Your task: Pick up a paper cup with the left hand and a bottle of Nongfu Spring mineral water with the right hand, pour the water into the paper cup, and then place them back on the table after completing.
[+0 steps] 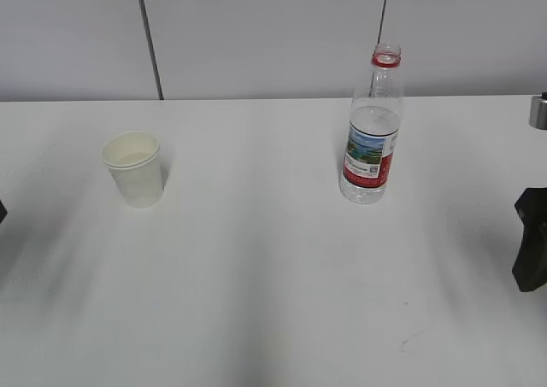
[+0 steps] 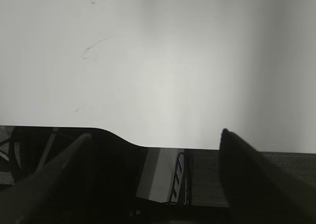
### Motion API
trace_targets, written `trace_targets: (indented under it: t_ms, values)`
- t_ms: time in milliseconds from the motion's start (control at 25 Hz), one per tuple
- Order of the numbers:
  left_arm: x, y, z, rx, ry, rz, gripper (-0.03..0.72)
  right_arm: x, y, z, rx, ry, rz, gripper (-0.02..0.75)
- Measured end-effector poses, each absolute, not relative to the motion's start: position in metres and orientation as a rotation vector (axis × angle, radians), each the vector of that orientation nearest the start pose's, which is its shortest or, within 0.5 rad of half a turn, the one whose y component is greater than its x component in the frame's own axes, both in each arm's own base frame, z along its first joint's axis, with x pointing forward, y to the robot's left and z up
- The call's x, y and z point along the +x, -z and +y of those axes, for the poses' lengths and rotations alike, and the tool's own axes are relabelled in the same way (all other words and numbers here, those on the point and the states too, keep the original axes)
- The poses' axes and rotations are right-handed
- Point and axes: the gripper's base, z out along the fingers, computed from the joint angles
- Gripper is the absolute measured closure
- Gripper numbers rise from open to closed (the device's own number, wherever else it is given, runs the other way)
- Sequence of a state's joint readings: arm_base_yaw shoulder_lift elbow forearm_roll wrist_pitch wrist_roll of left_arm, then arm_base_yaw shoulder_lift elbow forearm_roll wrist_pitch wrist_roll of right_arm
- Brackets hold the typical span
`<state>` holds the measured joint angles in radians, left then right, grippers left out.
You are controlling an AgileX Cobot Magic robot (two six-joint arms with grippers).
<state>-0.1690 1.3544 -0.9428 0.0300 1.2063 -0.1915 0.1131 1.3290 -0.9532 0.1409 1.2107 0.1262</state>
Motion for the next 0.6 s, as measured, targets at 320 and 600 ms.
trace_targets:
  t_ms: [320, 600]
  values:
    - [0.222, -0.257, -0.036, 0.081, -0.031, 3.105, 0.251, 0.22, -0.266, 0.037, 0.087, -0.22, 3.079, 0.164]
    - [0.212, -0.272, -0.035, 0.095, -0.002, 3.041, 0.251, 0.215, -0.274, 0.037, 0.068, -0.225, 3.045, 0.164]
